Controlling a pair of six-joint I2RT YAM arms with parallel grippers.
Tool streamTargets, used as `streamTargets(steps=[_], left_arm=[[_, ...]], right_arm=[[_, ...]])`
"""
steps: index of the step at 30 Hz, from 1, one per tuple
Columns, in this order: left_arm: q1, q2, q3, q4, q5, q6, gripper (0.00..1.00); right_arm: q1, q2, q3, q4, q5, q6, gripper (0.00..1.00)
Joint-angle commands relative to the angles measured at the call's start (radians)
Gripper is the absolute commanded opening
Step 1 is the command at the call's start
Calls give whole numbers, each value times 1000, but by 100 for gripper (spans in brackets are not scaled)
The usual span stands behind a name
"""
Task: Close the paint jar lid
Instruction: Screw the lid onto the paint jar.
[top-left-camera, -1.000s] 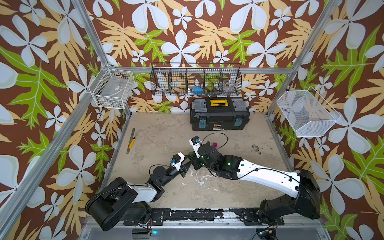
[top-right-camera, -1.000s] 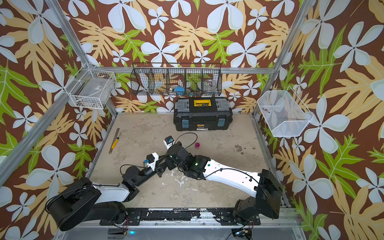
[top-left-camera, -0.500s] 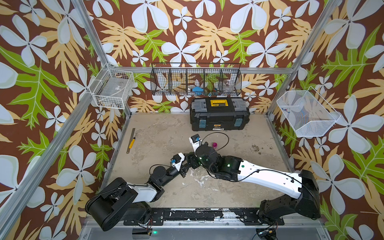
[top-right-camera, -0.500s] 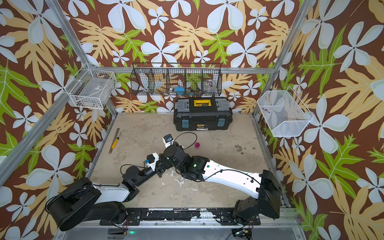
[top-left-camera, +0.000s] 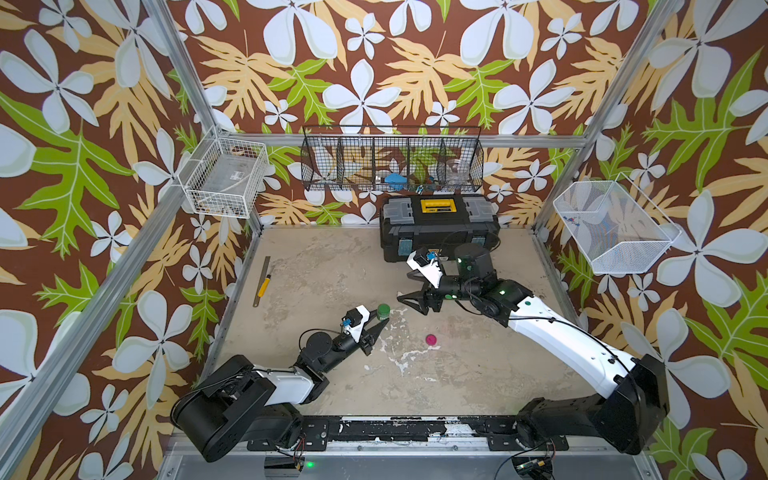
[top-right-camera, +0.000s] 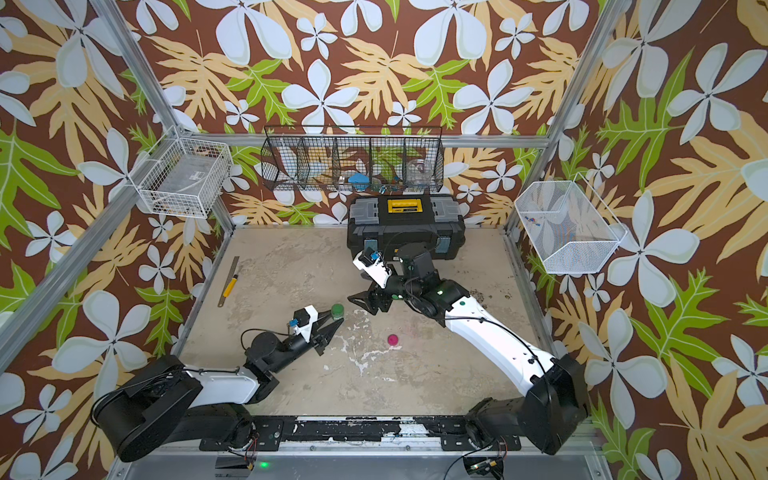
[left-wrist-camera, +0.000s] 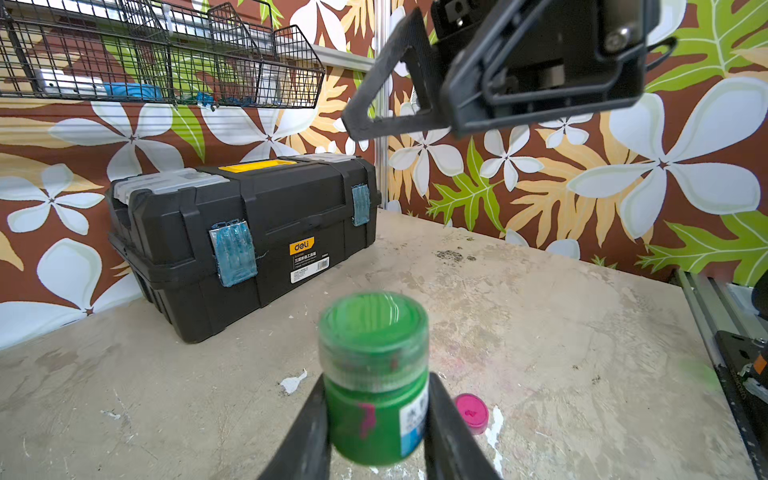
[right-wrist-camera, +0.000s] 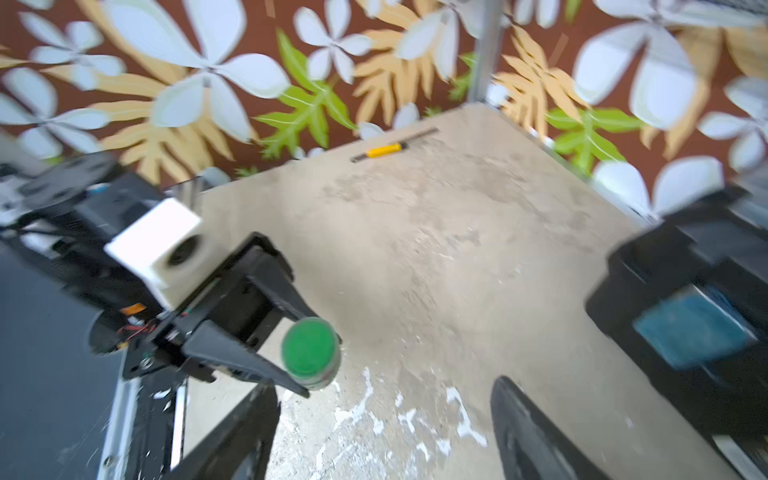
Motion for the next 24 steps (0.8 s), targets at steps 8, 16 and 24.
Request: streamTargets(steps=[8,16,24], left_arm=[[0,0,2,23,17,1,12],[0,1,3,24,16,3,12],[-1,-3,0,23,12,5,12]], right_arm=[[-54,291,261,-329,-582,-668,79],[-22,443,376,-588,-576,-940,80],[12,540,464,-679,-544,-979,72]])
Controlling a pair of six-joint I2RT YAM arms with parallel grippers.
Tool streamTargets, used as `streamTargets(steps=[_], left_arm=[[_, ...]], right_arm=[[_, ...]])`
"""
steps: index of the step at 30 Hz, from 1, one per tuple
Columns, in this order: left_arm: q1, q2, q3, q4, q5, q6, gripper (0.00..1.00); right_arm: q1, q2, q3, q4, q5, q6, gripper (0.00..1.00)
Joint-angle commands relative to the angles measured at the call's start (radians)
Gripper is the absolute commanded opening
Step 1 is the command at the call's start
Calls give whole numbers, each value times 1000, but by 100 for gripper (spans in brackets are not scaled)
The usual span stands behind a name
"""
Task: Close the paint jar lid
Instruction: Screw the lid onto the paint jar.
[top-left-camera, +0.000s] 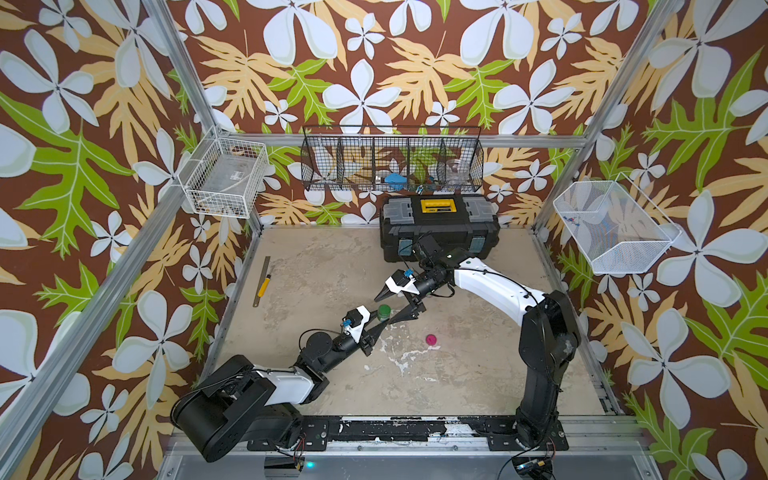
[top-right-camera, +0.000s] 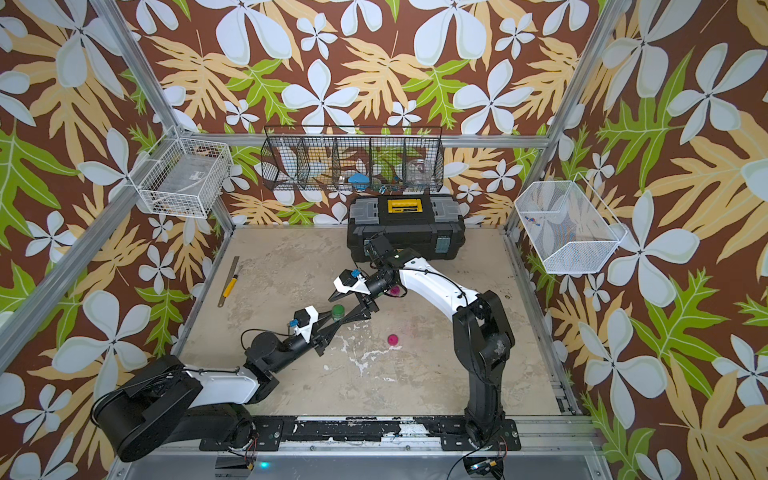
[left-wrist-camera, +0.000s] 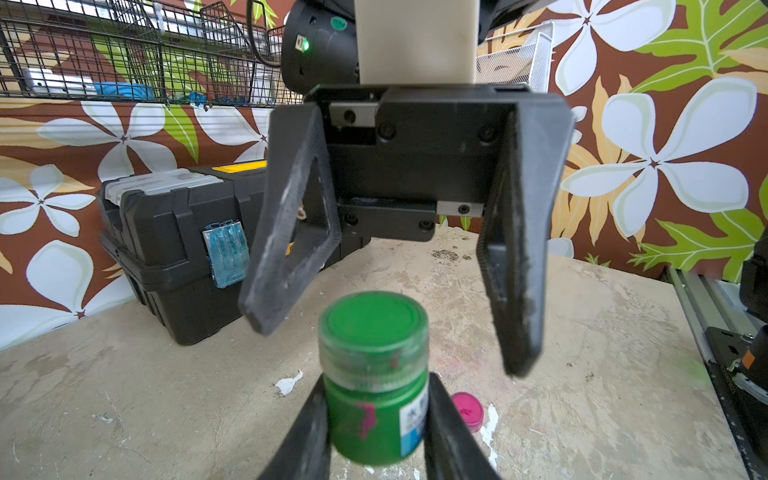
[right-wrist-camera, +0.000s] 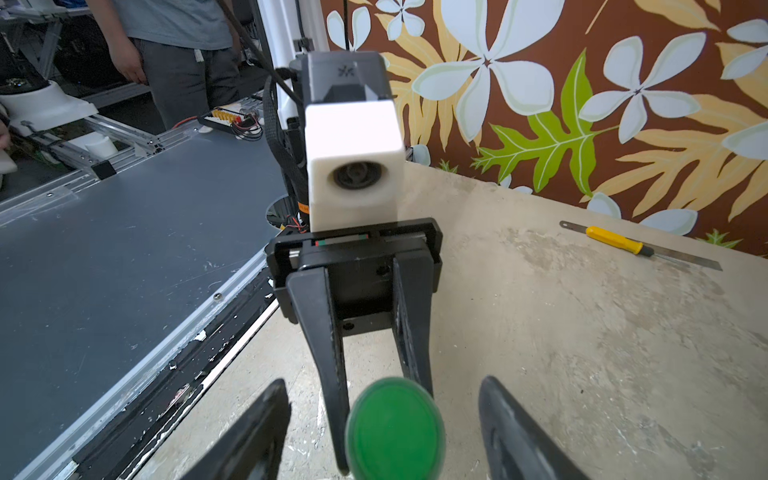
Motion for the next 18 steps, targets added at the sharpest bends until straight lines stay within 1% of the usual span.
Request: streamTargets(steps=[1,8,13,18], left_arm=[[0,-2,1,24,-2,5,12],[0,-2,1,23,-4,6,12],[-1,-1,1,24,-4,6,12],[0,-3,2,24,-4,6,12]], right_arm=[[0,14,17,-65,-2,-38,71],[1,33,32,-38,8,11,60],[1,31,33,-37,7,20,52],[1,14,17,3,15,82,42]])
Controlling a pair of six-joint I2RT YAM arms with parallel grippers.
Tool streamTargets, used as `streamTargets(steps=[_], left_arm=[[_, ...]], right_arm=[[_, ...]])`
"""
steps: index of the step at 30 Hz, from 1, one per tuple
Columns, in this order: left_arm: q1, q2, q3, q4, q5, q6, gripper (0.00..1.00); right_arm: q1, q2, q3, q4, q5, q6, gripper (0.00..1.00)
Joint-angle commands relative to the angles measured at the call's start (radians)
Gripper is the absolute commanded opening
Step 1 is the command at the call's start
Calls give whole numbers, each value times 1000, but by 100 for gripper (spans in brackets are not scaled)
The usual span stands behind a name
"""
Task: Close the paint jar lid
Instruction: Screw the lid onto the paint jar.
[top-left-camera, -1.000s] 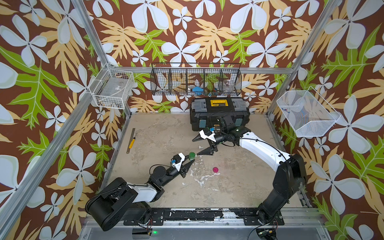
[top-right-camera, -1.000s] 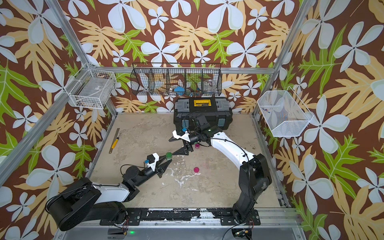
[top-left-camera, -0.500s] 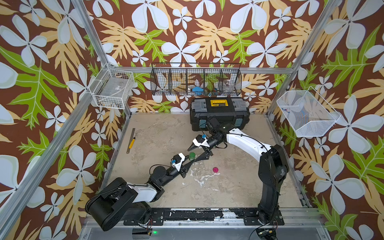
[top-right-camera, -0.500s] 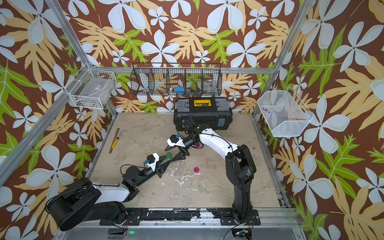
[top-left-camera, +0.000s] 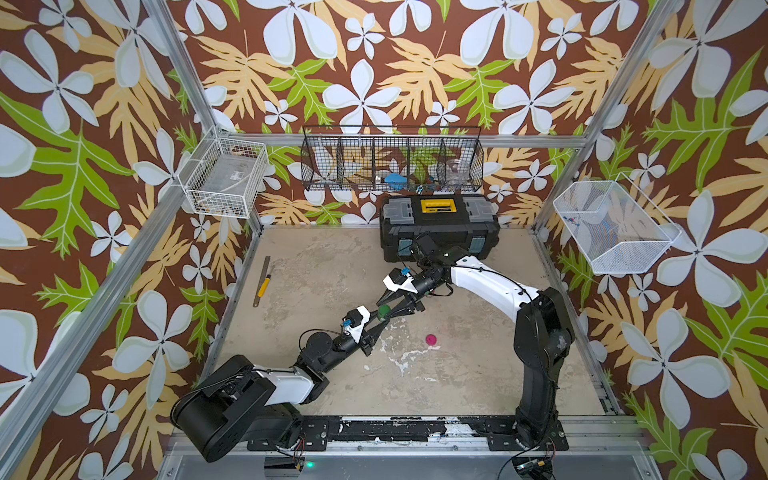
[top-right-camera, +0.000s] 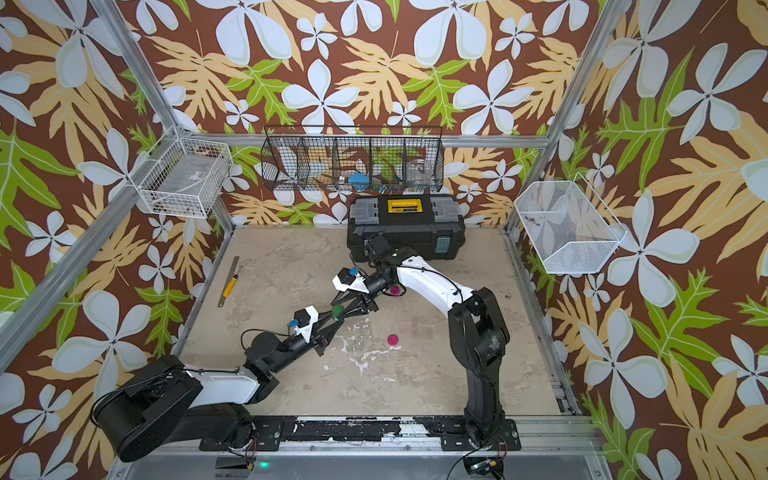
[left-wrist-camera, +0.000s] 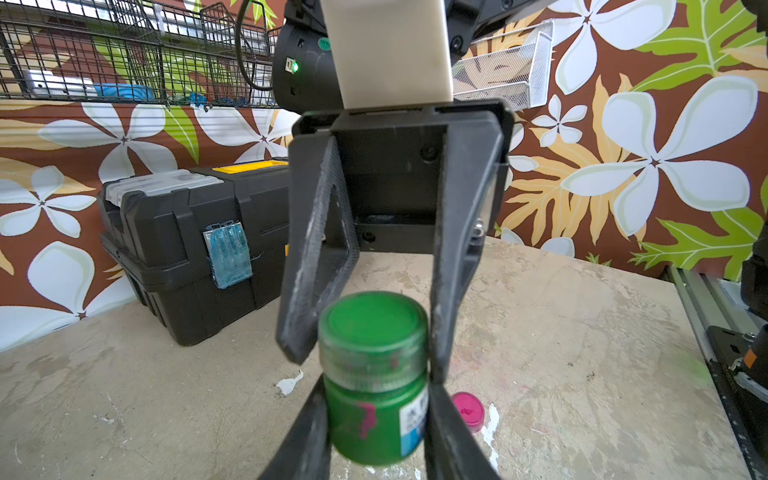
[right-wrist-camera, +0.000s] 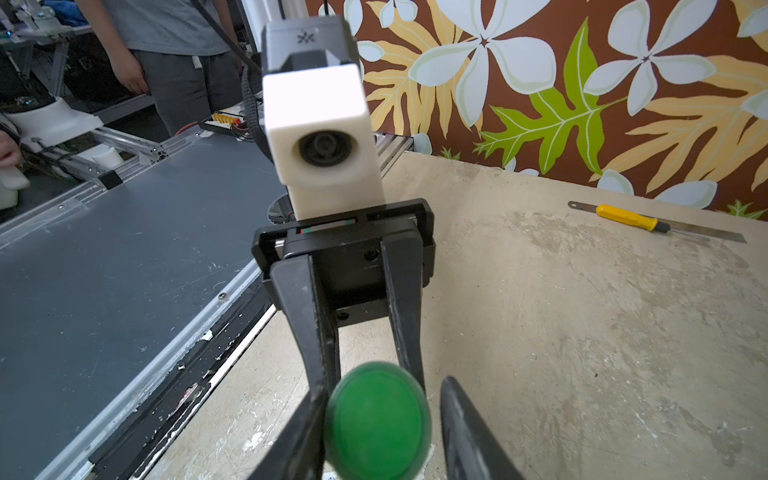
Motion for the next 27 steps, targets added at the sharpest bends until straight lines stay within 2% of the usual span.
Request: streamTargets(steps=[1,6,9,12,15,23,27], left_arm=[[0,-2,2,24,-3,3,12],[-1,-4,1,23,-3,1,12],[0,-2,2,24,-3,1,12],[-1,-3,2,23,-4,1,12],[-1,-3,2,23,-4,1,12],[1,-5,0,24,-7,1,12],[0,-5,1,23,-10,0,12]], right_arm=[[1,-18,-13,32,11,59,40],[3,-56,-77,147,38,205,33],[15,-108,-151,296,88,361,32],[26,-167,-245,489,158,540,24],[41,-220,-316,626,241,686,20],[139,-369,-465,828,675,996,14],[226,-444,-561,917,991,1176,9]])
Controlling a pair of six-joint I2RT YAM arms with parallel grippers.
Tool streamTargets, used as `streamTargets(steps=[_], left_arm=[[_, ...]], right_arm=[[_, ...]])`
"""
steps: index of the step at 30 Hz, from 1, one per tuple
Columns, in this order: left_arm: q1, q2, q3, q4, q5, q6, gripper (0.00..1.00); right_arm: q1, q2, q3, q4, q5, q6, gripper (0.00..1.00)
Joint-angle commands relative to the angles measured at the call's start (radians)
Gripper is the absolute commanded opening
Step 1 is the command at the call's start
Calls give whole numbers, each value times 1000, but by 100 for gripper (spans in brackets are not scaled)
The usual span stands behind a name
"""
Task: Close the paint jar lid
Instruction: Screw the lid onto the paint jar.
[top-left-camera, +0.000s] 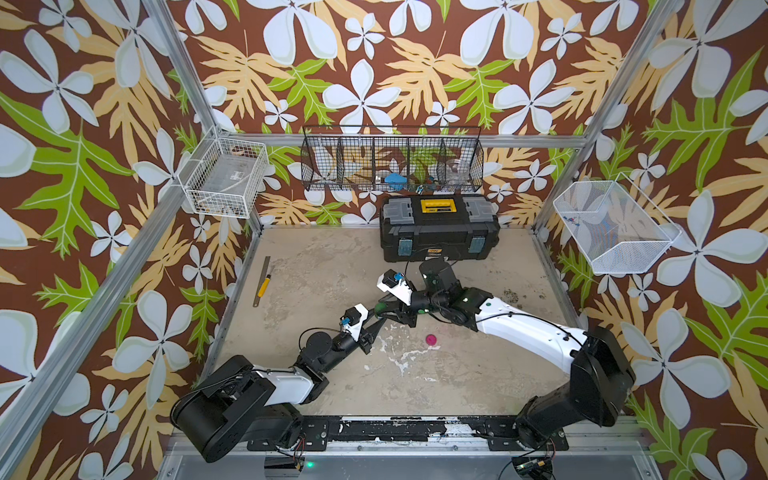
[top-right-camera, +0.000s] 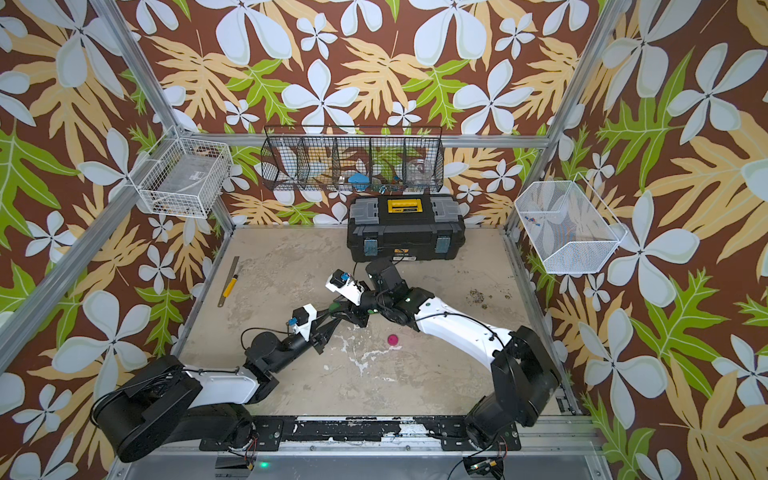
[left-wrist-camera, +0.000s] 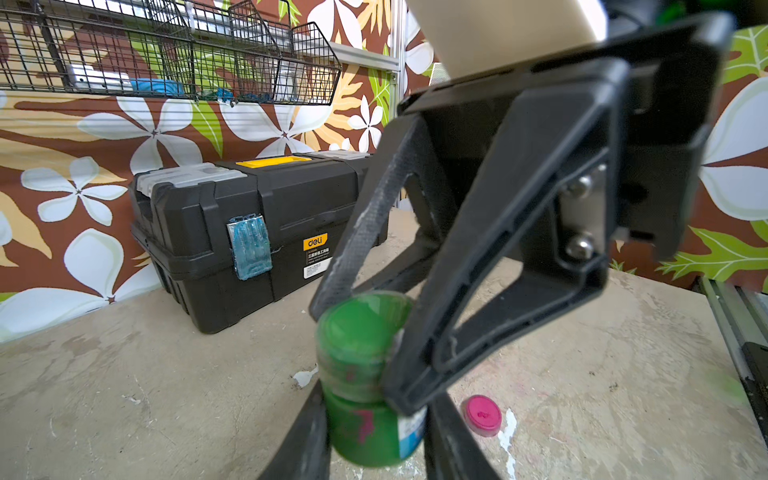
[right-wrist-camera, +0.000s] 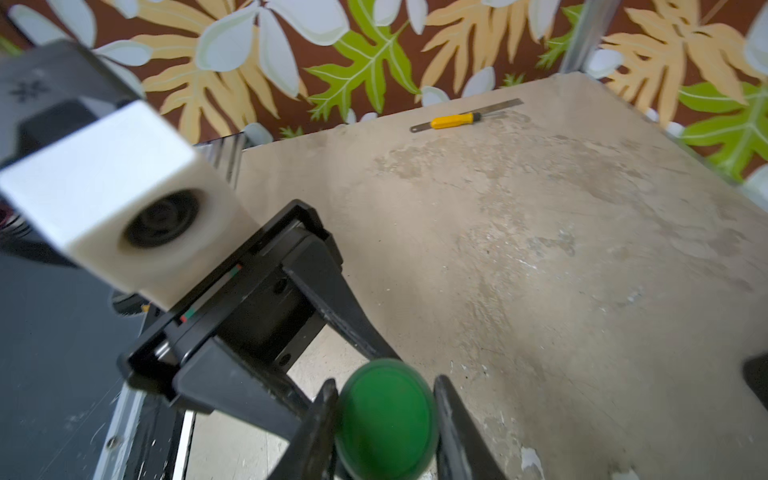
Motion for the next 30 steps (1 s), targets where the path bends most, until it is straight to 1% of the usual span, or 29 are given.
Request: streamTargets(steps=[1,6,7,9,10,13,15,19,20,21,23,24,26,27,28,30], left_arm=[[-1,-3,2,30,35,9,12],[-1,-6,2,29,33,9,12],[-1,-4,2,28,32,9,12],[-1,-4,1,28,32,11,12],[-1,-3,2,29,32,11,12],[-1,-1,2,29,31,11,12],[-1,-2,2,28,31,11,12],[0,-3,2,25,28,12,12],[-1,-3,2,26,28,12,12],[0,-2,2,25,28,13,12],[-1,-1,3,26,29,12,12],[-1,-1,3,25,28,12,12],[-1,-1,3,26,28,12,12],[-1,-1,2,25,28,12,12],[-1,-2,2,25,28,12,12],[-1,-2,2,25,28,12,12]], right_arm=[[64,-38,-51,149,356,226,8],[212,-78,-104,188,665,351,8],[243,-81,-109,192,735,394,7],[289,-74,-114,191,836,477,0],[310,-65,-110,184,875,513,0],[351,-29,-91,168,958,578,0],[365,-8,-75,159,974,601,0],[374,-3,-66,165,968,596,0],[374,-10,-66,164,971,588,2],[374,-21,-71,167,971,576,7],[375,-46,-80,172,962,535,19],[373,-58,-83,170,951,513,24],[365,-80,-80,147,934,472,40],[358,-91,-77,128,926,450,51],[344,-104,-76,112,910,428,58],[313,-132,-82,93,856,397,68]])
